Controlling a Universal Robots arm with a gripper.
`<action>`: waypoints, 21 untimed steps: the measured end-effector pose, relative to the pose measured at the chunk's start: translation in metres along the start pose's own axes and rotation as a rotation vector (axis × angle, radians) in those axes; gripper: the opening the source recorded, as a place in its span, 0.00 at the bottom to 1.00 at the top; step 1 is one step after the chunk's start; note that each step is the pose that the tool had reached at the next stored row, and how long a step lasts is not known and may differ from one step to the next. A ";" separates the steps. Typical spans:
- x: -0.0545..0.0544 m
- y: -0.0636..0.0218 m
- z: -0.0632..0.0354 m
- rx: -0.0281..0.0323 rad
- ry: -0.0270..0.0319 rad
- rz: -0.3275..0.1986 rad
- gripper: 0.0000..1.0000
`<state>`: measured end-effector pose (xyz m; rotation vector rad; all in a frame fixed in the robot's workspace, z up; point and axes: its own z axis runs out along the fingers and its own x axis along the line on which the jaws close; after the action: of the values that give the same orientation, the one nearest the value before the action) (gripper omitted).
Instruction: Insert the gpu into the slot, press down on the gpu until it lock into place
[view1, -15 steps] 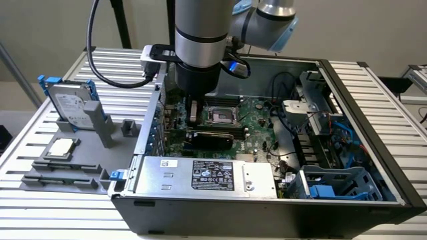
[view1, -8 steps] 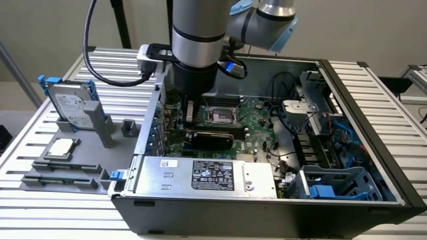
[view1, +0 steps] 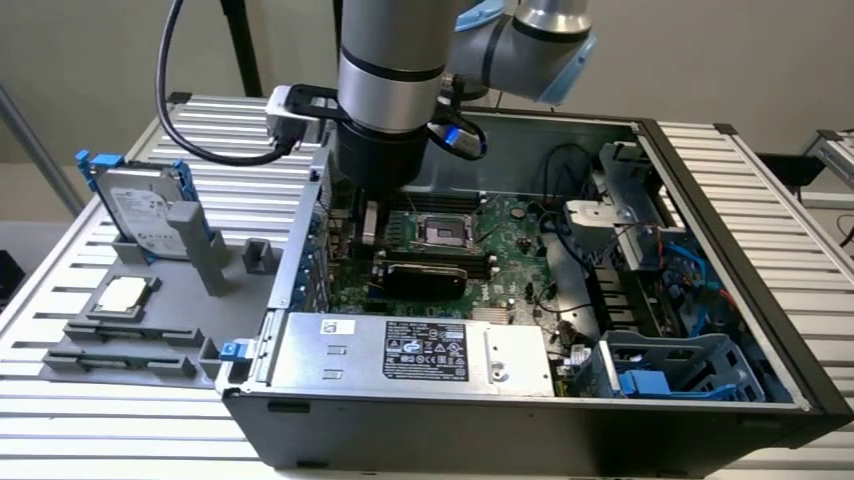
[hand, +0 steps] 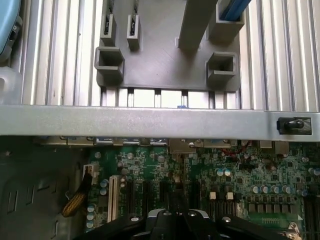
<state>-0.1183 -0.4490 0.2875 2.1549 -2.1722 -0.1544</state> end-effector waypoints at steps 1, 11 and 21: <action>0.000 0.0021 0.0002 -0.0074 0.0006 0.000 0.11; 0.000 0.0116 -0.0062 -0.0577 0.0015 0.001 0.11; 0.000 0.0121 -0.0102 -0.0763 0.0072 0.020 0.11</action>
<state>-0.1291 -0.4490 0.2991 2.0893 -2.1466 -0.2241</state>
